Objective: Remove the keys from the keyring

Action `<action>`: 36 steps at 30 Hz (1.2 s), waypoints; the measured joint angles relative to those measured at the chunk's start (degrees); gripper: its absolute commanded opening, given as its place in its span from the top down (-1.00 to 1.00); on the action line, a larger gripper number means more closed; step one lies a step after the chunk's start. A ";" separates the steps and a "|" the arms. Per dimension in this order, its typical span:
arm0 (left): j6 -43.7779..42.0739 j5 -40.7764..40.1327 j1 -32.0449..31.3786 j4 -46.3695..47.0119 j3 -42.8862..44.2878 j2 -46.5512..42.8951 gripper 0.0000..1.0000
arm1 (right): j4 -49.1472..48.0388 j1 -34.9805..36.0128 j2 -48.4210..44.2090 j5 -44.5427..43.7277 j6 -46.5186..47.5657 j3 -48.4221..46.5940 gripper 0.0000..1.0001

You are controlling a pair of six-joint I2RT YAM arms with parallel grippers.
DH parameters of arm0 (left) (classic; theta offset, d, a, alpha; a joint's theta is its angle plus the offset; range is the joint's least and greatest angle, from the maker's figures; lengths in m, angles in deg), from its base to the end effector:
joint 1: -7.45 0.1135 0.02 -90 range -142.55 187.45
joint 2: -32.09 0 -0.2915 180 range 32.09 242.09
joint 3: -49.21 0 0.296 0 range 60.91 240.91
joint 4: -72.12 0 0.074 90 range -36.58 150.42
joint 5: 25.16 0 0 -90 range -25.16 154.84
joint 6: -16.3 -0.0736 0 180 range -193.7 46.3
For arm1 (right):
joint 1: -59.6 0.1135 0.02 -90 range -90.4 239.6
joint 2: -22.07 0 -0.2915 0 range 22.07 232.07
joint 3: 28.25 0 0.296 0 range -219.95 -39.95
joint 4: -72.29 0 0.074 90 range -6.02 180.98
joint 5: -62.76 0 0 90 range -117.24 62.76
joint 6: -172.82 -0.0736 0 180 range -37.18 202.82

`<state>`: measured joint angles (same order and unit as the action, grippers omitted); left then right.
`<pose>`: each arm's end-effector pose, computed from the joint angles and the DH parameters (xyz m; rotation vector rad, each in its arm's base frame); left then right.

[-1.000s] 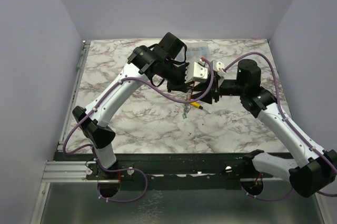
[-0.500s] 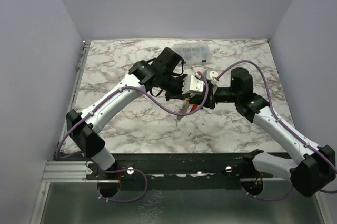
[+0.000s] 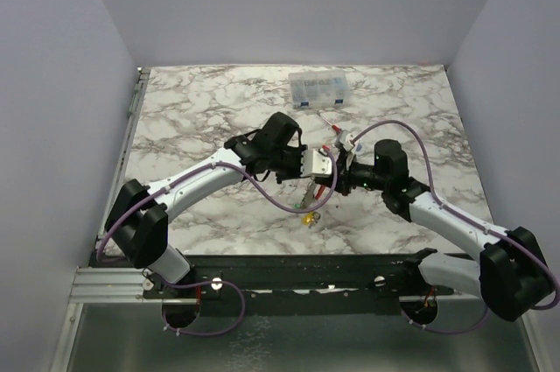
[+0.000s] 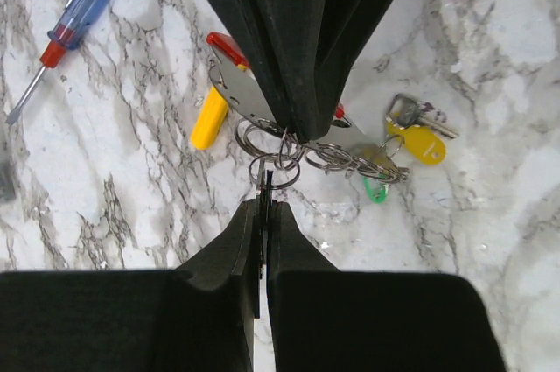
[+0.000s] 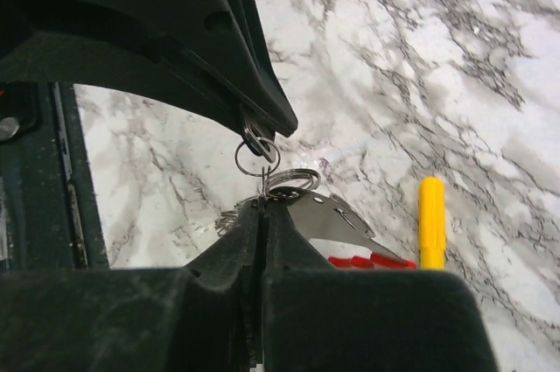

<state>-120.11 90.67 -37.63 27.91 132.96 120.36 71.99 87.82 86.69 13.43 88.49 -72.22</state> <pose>0.2589 -0.3050 0.2761 1.8383 1.5057 -0.5325 0.2362 0.1812 0.2273 -1.0152 1.6631 0.9424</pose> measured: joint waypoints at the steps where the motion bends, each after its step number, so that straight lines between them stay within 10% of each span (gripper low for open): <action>1: -0.07 -0.74 0.00 1.73 -1.46 0.00 1.00 | -1.75 0.00 0.59 -1.27 -0.55 1.05 0.99; 36: 11.50 -11.98 -0.31 23.67 -10.10 6.80 1.00 | -40.50 0.55 7.58 -18.32 3.43 16.85 0.99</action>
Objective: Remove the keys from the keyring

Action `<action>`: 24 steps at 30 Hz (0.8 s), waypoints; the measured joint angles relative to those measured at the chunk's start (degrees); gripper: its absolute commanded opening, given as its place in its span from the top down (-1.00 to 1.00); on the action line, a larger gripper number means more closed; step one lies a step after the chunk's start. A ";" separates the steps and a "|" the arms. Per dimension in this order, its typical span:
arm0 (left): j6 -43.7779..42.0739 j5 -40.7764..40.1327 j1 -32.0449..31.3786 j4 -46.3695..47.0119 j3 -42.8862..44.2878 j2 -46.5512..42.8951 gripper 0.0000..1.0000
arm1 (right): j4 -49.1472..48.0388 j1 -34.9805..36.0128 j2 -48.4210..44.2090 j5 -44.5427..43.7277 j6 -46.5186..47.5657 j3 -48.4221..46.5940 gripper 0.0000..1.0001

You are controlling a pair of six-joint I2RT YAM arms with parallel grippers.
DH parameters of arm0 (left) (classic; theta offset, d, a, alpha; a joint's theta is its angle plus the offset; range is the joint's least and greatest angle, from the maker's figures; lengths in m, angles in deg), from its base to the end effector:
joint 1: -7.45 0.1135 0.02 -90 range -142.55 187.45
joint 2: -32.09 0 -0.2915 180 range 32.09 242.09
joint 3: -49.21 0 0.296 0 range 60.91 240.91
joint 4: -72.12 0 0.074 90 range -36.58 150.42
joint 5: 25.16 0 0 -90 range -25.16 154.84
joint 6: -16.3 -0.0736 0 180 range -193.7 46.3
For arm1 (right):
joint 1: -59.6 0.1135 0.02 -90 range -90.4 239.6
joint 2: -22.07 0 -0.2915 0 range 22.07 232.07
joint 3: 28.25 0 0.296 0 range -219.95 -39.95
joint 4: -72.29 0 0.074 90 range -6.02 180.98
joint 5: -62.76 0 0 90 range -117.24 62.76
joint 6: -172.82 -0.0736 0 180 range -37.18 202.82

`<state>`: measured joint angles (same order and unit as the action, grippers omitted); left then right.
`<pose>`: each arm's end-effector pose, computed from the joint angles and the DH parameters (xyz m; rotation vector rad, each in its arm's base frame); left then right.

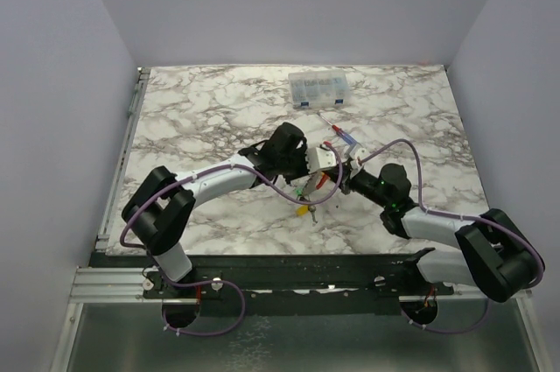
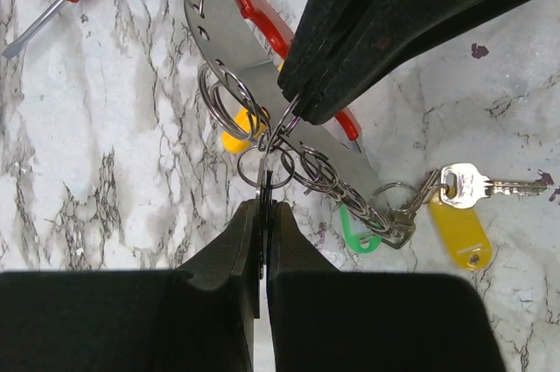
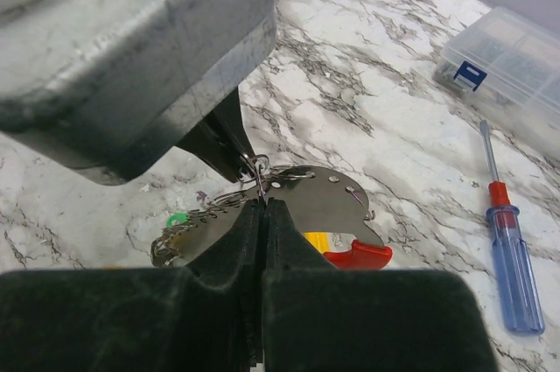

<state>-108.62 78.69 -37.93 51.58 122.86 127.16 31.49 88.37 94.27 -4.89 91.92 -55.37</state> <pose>0.2891 -0.3181 0.1985 1.5796 1.6792 -0.3719 0.2333 0.1601 0.1708 -0.8189 1.4579 0.5808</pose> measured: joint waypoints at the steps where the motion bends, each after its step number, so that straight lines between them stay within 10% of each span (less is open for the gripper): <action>1: 0.20 -0.02 0.00 0.20 0.00 0.17 1.00 | -0.50 0.00 0.28 0.00 0.00 0.07 0.99; 24: -4.52 -0.28 -0.94 0.44 0.09 -3.91 1.00 | -7.21 0.15 3.78 1.92 4.96 1.44 0.99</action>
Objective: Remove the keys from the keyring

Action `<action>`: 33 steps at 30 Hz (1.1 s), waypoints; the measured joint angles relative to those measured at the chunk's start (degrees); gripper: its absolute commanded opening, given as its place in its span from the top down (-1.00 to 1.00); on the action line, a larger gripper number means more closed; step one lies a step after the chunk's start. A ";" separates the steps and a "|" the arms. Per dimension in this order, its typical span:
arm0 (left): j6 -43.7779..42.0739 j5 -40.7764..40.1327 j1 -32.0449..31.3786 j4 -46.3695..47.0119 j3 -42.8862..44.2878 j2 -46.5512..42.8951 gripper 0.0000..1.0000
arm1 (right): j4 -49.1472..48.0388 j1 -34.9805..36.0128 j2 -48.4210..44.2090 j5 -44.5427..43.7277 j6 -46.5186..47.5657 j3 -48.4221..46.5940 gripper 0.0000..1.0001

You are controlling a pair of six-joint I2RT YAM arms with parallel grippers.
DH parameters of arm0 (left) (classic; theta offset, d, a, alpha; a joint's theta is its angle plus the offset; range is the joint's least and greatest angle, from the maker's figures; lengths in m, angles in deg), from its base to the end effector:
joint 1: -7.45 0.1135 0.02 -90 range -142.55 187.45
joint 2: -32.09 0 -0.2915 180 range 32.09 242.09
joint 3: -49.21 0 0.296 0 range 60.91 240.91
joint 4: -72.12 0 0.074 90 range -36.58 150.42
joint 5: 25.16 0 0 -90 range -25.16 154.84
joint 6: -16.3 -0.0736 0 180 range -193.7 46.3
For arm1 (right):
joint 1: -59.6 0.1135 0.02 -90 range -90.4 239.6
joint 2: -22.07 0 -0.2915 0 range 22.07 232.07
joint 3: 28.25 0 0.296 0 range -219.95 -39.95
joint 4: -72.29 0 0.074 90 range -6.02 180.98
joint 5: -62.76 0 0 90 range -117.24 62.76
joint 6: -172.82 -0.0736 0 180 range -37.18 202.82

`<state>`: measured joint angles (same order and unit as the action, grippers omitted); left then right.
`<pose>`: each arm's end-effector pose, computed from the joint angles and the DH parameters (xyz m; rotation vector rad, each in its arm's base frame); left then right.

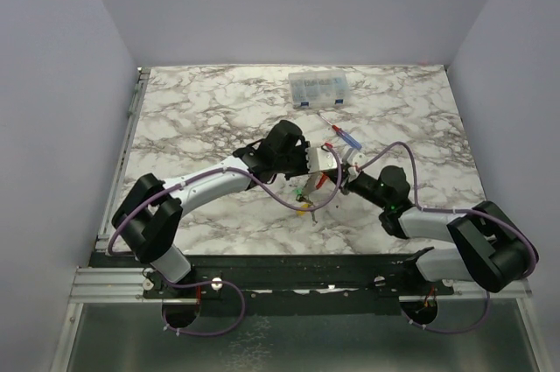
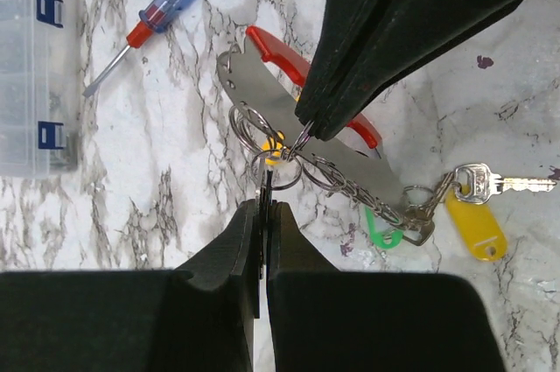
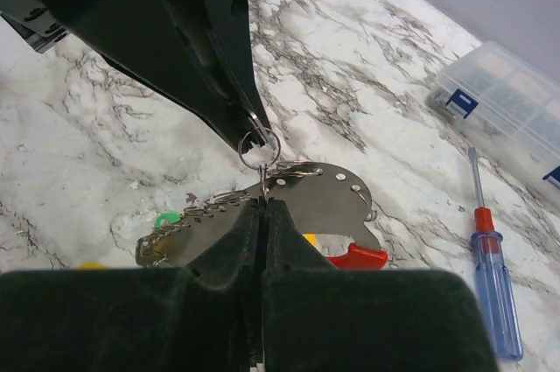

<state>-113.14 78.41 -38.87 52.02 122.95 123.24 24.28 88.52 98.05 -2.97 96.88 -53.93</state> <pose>0.2802 -0.3184 0.2278 1.6062 1.5383 -0.3294 0.2300 0.1616 0.1629 -0.8939 1.3679 0.5400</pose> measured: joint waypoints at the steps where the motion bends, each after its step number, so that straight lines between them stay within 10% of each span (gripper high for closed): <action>1: -0.85 -0.02 -0.28 -0.04 0.00 -0.09 1.00 | -0.02 0.00 0.15 0.02 0.00 -0.11 0.99; 33: -9.46 -8.00 -2.29 3.72 -9.55 -7.30 1.00 | 2.54 1.79 1.36 -1.68 -5.90 -3.37 0.99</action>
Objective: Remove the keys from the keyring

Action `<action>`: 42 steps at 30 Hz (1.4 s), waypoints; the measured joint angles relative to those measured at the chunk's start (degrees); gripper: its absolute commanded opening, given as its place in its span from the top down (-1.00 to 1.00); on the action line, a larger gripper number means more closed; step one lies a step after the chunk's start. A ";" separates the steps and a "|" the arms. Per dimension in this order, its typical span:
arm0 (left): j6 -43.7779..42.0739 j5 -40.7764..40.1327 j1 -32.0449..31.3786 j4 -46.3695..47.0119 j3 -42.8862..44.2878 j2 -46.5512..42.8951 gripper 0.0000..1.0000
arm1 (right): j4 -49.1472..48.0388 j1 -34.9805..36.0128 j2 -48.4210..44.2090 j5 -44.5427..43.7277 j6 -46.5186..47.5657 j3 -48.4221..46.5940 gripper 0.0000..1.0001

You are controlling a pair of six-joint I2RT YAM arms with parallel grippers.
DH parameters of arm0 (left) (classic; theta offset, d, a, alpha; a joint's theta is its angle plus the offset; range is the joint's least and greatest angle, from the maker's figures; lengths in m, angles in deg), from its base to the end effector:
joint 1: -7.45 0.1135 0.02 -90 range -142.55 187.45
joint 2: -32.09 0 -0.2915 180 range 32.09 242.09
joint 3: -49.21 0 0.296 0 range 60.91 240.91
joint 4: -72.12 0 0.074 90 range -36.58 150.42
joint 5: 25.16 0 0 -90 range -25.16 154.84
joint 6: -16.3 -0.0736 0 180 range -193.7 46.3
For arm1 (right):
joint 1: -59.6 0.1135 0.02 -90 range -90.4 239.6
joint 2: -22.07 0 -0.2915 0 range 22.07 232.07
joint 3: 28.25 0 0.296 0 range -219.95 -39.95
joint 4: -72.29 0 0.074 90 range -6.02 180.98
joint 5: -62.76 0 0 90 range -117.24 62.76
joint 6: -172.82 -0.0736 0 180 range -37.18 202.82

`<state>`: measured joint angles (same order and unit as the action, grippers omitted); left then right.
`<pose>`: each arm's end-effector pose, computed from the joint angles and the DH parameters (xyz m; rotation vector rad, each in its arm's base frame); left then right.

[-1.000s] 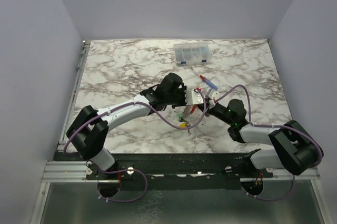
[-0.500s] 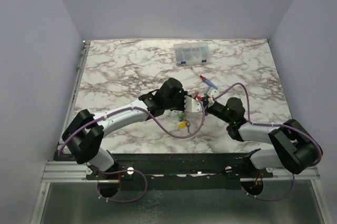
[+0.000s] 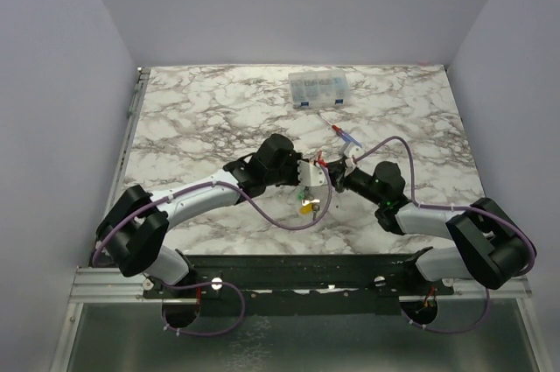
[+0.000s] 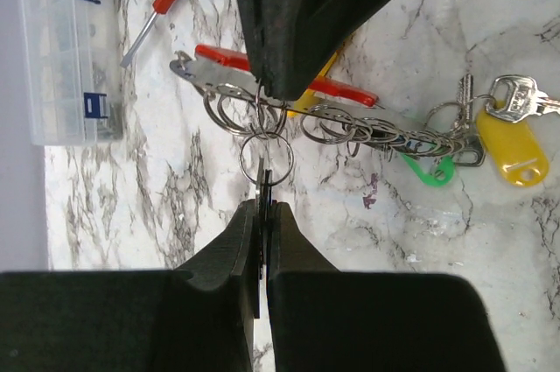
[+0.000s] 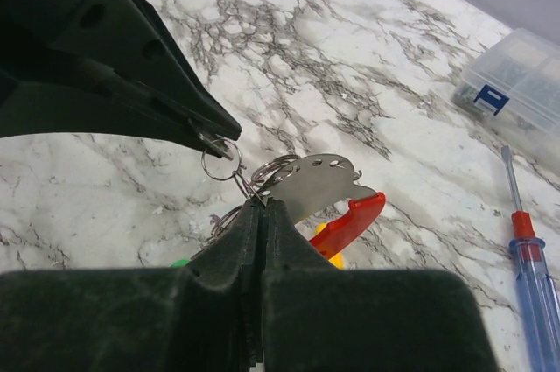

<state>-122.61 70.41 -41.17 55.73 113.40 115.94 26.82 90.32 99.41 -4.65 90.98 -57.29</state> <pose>0.2502 -0.2948 0.2171 1.6886 1.4078 -0.1041 0.2390 0.1749 0.1699 -0.8312 1.4280 0.6202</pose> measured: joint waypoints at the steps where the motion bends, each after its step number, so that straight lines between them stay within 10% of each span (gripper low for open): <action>1: 0.66 0.04 0.57 0.35 0.09 0.39 1.00 | -0.02 0.00 0.00 -0.15 -0.07 0.00 0.99; 20: 8.50 0.66 3.23 -1.40 2.16 4.57 1.00 | 1.38 -0.94 -2.08 -3.34 -0.11 1.62 0.86; 25: 4.48 0.85 3.23 -1.29 2.49 3.52 1.00 | 5.86 -0.94 -4.13 1.31 -0.68 0.94 0.51; 42: -15.28 7.28 3.23 -1.16 0.98 -2.54 1.00 | 19.58 -0.94 -6.05 18.45 1.88 -9.68 0.47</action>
<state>-137.88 77.68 -37.93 54.57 114.38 113.41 46.40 89.38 93.35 13.80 92.86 -66.97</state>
